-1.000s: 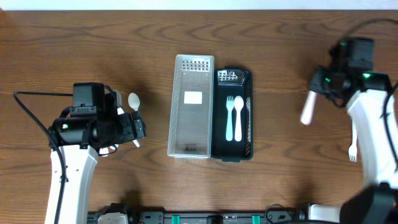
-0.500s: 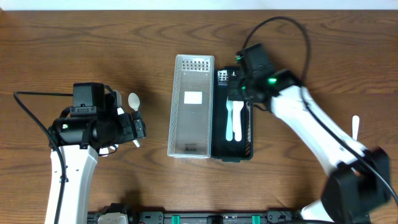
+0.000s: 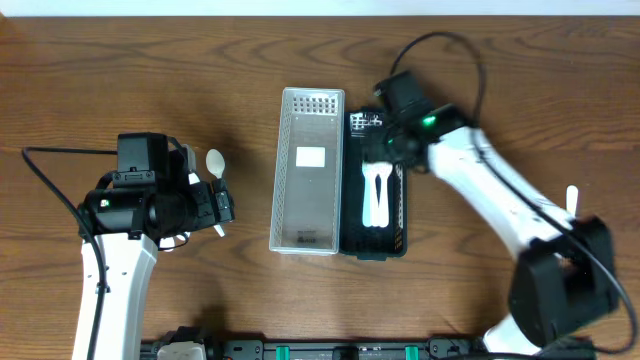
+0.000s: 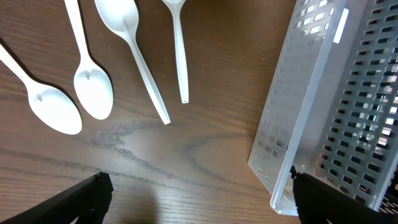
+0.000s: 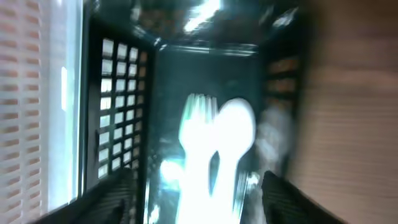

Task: Pack container
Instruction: 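Carry fork with right gripper into the black caddy and release, then move right gripper to the white spoon and grasp it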

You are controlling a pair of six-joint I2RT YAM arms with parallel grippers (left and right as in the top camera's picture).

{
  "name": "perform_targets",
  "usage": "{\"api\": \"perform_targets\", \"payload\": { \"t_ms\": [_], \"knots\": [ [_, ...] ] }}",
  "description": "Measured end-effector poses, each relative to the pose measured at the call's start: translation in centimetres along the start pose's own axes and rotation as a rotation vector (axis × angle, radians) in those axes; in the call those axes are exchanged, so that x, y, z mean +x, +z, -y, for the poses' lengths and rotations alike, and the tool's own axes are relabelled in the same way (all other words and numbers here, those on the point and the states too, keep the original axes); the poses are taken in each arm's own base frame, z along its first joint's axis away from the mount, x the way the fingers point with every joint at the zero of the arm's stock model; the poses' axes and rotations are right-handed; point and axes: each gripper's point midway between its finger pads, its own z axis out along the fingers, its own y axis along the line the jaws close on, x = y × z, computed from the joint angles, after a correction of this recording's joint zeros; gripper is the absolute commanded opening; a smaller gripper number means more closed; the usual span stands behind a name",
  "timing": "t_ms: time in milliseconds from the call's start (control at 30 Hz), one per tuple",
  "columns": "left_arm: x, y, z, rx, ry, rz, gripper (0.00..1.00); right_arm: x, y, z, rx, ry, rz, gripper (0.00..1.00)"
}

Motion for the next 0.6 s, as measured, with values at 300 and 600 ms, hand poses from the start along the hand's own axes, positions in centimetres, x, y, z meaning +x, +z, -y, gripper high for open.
{"api": "perform_targets", "payload": {
  "t_ms": [300,600],
  "knots": [
    [0.0,0.0,0.0,0.0,0.0,0.0,0.95,-3.6,-16.7,17.6,0.178,0.421,0.274,0.94],
    [0.0,0.0,0.0,-0.001,0.0,0.001,0.95,3.4,-16.6,31.4,0.395,0.612,0.107,0.99]
  ]
}}
